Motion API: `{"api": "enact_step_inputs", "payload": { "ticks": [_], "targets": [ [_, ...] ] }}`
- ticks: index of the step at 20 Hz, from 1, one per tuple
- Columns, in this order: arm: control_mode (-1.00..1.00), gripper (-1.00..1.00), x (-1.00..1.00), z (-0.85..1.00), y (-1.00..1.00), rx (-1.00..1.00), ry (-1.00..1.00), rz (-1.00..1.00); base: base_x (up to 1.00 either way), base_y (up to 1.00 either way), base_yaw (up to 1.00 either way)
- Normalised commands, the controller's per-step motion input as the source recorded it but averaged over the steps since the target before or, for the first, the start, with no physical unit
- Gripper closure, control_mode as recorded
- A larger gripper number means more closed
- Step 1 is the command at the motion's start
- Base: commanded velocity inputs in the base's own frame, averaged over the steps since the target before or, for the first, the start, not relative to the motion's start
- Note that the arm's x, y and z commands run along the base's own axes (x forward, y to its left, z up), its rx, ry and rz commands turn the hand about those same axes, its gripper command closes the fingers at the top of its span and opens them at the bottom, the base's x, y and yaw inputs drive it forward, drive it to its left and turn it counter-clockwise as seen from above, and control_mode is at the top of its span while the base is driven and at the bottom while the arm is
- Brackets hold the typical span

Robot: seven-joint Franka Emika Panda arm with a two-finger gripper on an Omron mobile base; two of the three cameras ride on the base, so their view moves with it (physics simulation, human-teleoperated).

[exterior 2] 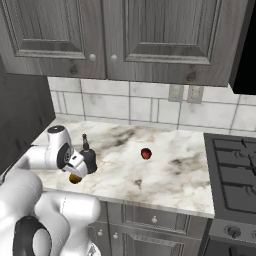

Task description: Place the liquor on the top shelf of the fridge to keep it out of children's reach, and place the lemon and apple on lower shelves for easy access.

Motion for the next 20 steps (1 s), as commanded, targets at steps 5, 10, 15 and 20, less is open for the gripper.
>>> {"api": "enact_step_inputs", "payload": {
  "ticks": [5,10,15,20],
  "targets": [
    [-1.00,-1.00,0.06,-0.28,-0.10,0.00,0.00,0.00,0.00,0.00,0.00],
    [-1.00,-1.00,0.06,-0.29,-0.02,0.00,0.00,0.00,0.00,0.00,0.00],
    [-1.00,-1.00,0.03,-0.30,-0.01,0.00,0.00,0.00,0.00,0.00,0.00],
    [-1.00,1.00,0.00,-0.38,0.00,0.00,0.00,0.00,0.00,0.00,0.00]
  ]
}}
